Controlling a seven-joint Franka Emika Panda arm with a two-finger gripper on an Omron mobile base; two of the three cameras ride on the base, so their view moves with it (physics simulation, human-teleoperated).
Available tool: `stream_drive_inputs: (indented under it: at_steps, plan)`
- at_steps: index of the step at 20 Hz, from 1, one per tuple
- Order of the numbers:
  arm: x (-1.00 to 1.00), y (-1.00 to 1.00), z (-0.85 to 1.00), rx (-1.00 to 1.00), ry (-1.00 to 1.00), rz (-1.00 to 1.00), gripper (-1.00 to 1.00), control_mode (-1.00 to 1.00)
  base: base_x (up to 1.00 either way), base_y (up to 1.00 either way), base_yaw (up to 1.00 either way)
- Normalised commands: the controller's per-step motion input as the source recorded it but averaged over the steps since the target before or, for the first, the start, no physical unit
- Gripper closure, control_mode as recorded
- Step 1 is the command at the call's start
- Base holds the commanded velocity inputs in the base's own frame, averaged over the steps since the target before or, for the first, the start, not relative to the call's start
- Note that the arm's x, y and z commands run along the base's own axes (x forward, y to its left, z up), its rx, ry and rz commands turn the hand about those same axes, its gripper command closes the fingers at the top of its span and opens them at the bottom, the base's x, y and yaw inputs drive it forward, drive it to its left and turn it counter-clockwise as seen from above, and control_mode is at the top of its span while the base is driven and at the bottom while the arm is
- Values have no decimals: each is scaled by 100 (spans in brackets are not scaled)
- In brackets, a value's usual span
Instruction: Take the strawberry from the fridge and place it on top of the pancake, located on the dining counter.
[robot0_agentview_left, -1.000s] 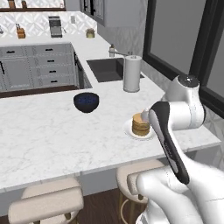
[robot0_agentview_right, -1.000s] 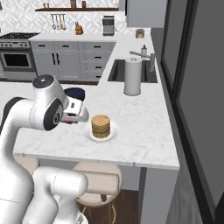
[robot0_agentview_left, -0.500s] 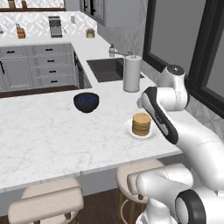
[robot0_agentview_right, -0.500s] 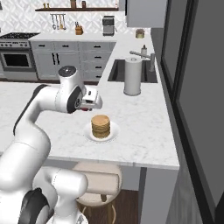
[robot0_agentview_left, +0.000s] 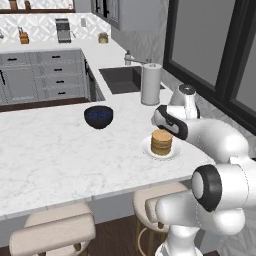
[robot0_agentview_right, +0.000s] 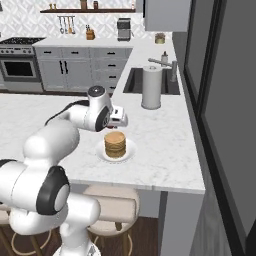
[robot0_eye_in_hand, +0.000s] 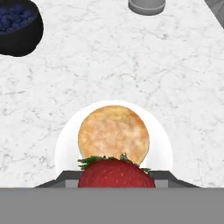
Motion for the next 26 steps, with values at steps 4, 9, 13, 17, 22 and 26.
stream_drive_inputs:
  at_steps: [4,9,13,17,22,26]
  plan:
    - [74,-1,-19,-3,15,0,100,-100,0,0,0]
    - [27,0,-46,0,19,0,100,-100,0,0,0]
    - [7,0,-48,0,1,0,100,-100,0,0,0]
    - [0,-3,-38,0,0,0,100,-100,0,0,0]
    - [0,0,-35,0,0,0,100,-100,0,0,0]
    - [0,0,-15,0,0,0,100,-100,0,0,0]
